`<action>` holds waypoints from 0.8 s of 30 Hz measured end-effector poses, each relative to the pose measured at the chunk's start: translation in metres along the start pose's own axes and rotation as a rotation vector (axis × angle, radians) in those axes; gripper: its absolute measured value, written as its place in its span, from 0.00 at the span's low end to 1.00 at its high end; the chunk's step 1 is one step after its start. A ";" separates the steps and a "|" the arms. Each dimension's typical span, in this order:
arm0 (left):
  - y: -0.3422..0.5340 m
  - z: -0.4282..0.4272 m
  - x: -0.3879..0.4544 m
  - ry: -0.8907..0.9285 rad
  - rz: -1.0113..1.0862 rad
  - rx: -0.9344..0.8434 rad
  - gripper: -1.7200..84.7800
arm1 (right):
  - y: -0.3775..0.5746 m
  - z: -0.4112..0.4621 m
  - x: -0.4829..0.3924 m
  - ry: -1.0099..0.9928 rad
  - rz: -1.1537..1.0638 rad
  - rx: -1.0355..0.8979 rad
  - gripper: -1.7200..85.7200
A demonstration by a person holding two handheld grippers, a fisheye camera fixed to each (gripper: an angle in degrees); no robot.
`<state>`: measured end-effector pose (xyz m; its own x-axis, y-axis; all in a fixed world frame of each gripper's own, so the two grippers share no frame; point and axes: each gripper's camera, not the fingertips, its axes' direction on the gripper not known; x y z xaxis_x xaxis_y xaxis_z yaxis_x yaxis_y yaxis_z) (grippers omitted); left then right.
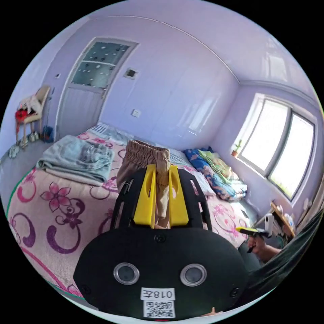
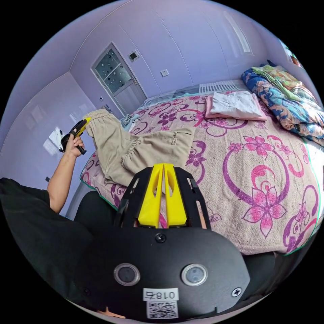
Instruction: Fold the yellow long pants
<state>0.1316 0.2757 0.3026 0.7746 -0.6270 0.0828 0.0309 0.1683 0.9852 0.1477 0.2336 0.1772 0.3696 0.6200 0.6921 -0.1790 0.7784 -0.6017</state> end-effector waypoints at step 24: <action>0.155 0.279 0.422 -0.139 0.661 -0.509 0.12 | -0.051 -0.082 0.043 0.042 0.088 0.099 0.02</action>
<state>0.2869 -0.1744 0.5323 0.6496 -0.3614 0.6689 -0.0942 0.8348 0.5425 0.2478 0.2123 0.2048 0.3861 0.6832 0.6198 -0.3011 0.7285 -0.6154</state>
